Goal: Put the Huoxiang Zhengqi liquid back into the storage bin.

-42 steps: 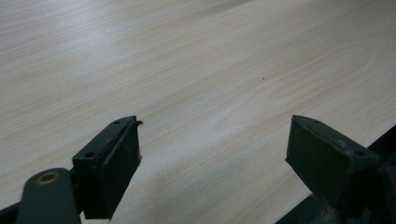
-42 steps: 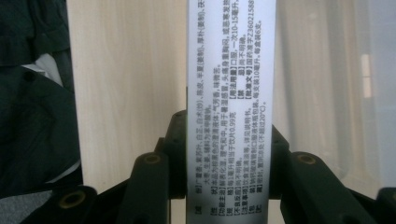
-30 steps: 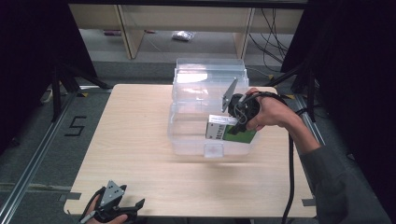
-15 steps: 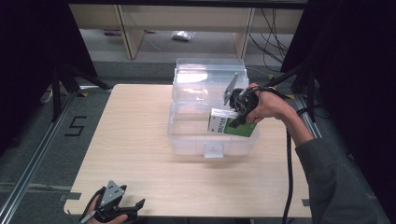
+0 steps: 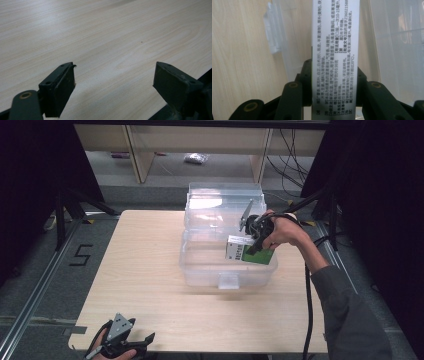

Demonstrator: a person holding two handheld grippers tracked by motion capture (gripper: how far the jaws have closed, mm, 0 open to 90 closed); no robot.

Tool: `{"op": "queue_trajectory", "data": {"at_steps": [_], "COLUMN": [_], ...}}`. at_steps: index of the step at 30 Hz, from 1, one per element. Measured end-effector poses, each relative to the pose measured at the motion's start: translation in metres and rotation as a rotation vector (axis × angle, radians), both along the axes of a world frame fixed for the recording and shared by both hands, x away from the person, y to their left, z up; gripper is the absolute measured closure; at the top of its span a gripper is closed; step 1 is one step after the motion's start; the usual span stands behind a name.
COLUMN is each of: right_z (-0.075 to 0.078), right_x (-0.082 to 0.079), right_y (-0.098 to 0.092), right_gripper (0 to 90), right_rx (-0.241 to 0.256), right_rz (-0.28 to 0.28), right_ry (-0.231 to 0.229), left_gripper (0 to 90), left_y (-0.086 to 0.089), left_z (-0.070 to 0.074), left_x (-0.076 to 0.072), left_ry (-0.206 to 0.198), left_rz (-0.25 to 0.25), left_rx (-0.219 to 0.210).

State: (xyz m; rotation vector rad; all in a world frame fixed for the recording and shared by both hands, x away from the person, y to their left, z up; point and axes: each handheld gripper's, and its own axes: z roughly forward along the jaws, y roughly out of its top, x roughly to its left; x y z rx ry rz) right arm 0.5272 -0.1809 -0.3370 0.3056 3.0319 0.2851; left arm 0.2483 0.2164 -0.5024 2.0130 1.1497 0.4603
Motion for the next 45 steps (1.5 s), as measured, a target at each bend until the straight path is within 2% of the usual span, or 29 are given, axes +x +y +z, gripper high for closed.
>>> {"op": "queue_trajectory", "data": {"at_steps": [1,6,8,10,12,13,14,15,18,19,24,27,34,36,39,41,43,44,45], "right_z": [-0.003,-0.009,-0.014,-0.018,-0.020,-0.023,-0.025,-0.028,-0.030,-0.033,-0.037,-0.041,-0.047,-0.049,-0.051,-0.053,-0.053,-0.055,-0.055], "right_x": [0.003,0.006,0.009,0.008,0.009,0.012,0.012,0.014,0.015,0.017,0.018,0.017,0.017,0.016,0.016,0.018,0.018,0.020,0.020], "right_y": [-0.001,-0.002,-0.004,-0.006,-0.006,-0.006,-0.006,-0.006,-0.006,-0.006,-0.005,-0.005,-0.005,-0.006,-0.006,-0.006,-0.006,-0.006,-0.005], "right_gripper": [64.8,64.8,64.8,64.8,64.8,64.8,64.7,64.7,64.7,64.7,64.7,64.7,64.7,64.7,64.6,64.6,64.6,64.6,64.6], "right_rx": [-0.016,-0.022,-0.015,-0.033,-0.028,-0.014,-0.018,-0.021,-0.023,-0.026,-0.039,-0.053,-0.053,-0.059,-0.063,-0.056,-0.059,-0.041,-0.040], "right_rz": [0.006,0.003,0.025,-0.027,-0.005,0.029,0.015,0.028,0.018,0.027,0.039,-0.004,0.007,-0.014,-0.003,0.013,0.012,0.046,0.046], "right_ry": [-0.004,0.001,-0.001,0.011,0.008,0.009,0.008,0.014,0.014,0.018,0.015,0.038,0.044,0.039,0.036,0.037,0.038,0.033,0.031], "left_gripper": [16.7,16.7,16.7,16.7,16.7,16.7,16.7,16.7,16.7,16.7,16.7,16.7,16.7,16.7,16.7,16.7,16.7,16.7,16.7], "left_y": [0.001,0.001,0.001,0.001,0.001,0.001,0.001,0.001,0.002,0.001,0.001,0.002,0.001,0.001,0.000,0.002,0.001,0.001,0.001], "left_z": [0.001,0.000,0.000,0.001,0.000,0.000,0.000,-0.001,-0.001,-0.001,-0.001,0.000,0.000,0.000,-0.002,-0.001,-0.001,-0.002,0.000], "left_x": [0.000,0.000,0.000,0.000,0.000,0.000,0.000,0.000,0.001,0.001,0.001,0.000,0.001,0.001,0.001,0.001,0.001,0.001,0.001], "left_ry": [0.008,0.009,0.009,0.009,0.008,0.010,0.010,0.004,0.009,0.008,0.008,0.017,0.018,0.020,0.006,0.013,0.012,0.011,0.014], "left_rz": [-0.013,-0.011,-0.007,-0.013,-0.011,-0.010,-0.008,-0.008,-0.001,0.009,0.008,-0.013,-0.009,-0.009,0.000,-0.002,0.001,0.000,-0.012], "left_rx": [0.007,0.002,-0.002,0.007,0.004,0.003,0.004,-0.002,0.009,-0.002,-0.001,0.007,0.003,0.007,-0.003,0.013,0.002,0.000,0.002]}}
